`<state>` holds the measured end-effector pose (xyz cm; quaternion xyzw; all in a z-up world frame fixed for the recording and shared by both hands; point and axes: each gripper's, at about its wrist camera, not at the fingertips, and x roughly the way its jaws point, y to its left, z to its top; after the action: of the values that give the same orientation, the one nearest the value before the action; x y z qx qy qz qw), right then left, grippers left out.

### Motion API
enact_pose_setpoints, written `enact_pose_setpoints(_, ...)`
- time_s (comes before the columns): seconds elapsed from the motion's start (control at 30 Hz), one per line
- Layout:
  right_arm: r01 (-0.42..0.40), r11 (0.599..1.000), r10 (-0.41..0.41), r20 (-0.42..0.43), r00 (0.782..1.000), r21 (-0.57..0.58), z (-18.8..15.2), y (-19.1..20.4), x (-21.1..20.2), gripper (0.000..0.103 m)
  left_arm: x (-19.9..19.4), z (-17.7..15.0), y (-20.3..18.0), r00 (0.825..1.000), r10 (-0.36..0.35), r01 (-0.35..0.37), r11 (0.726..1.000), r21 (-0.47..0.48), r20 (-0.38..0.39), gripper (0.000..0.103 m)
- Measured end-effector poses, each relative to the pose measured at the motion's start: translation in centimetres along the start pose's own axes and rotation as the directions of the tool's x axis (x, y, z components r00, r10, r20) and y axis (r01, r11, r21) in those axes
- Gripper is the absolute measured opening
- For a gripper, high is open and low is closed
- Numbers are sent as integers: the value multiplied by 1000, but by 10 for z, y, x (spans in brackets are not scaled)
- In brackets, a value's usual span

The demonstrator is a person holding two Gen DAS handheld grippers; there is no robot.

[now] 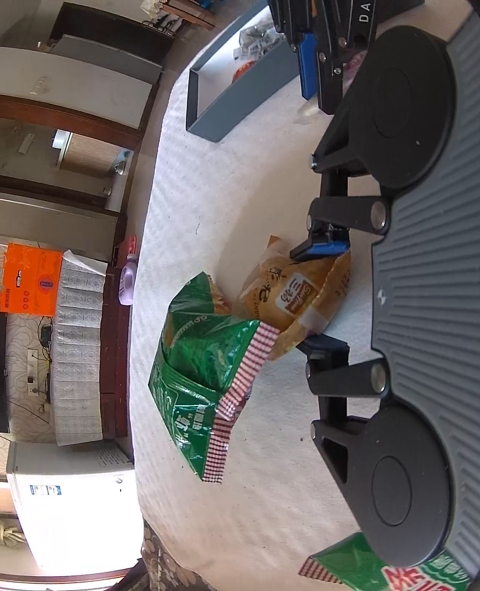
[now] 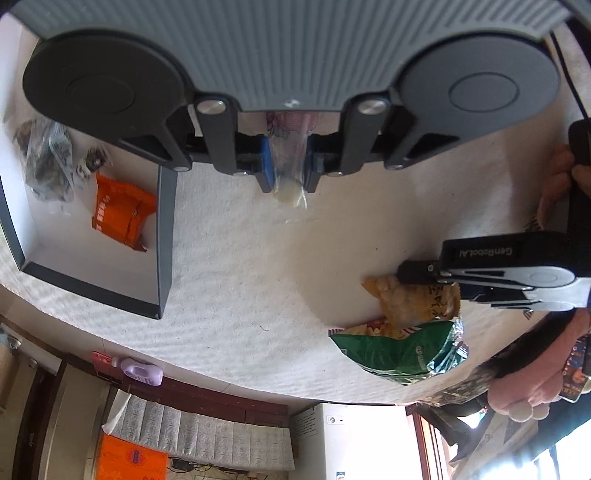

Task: Organize snacks
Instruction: 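Close left gripper on yellow bread packet while right closes on candy stick, then carry the bread packet and candy stick over the gray box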

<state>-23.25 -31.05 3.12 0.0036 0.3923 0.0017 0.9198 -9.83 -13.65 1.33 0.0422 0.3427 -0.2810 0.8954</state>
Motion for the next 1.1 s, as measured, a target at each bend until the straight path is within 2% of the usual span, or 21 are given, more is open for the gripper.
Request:
enact_pose_setpoints(0.17,-5,999,2,45,999,50,-5,0,-24,21,-19,-4,-16,999,-15,15,1000,5,31,44)
enact_pose_setpoints(0.33,-8,997,-1,115,993,80,-11,5,-53,21,-42,-8,-42,996,-18,13,999,53,83,44)
enact_pose_setpoints(0.6,-9,996,-9,198,980,91,-15,7,-95,21,-54,-8,-63,994,-15,6,997,82,111,44)
enact_pose_setpoints(1.1,-31,995,6,241,970,99,-17,-4,-118,21,-58,3,-85,991,-43,29,994,104,129,45)
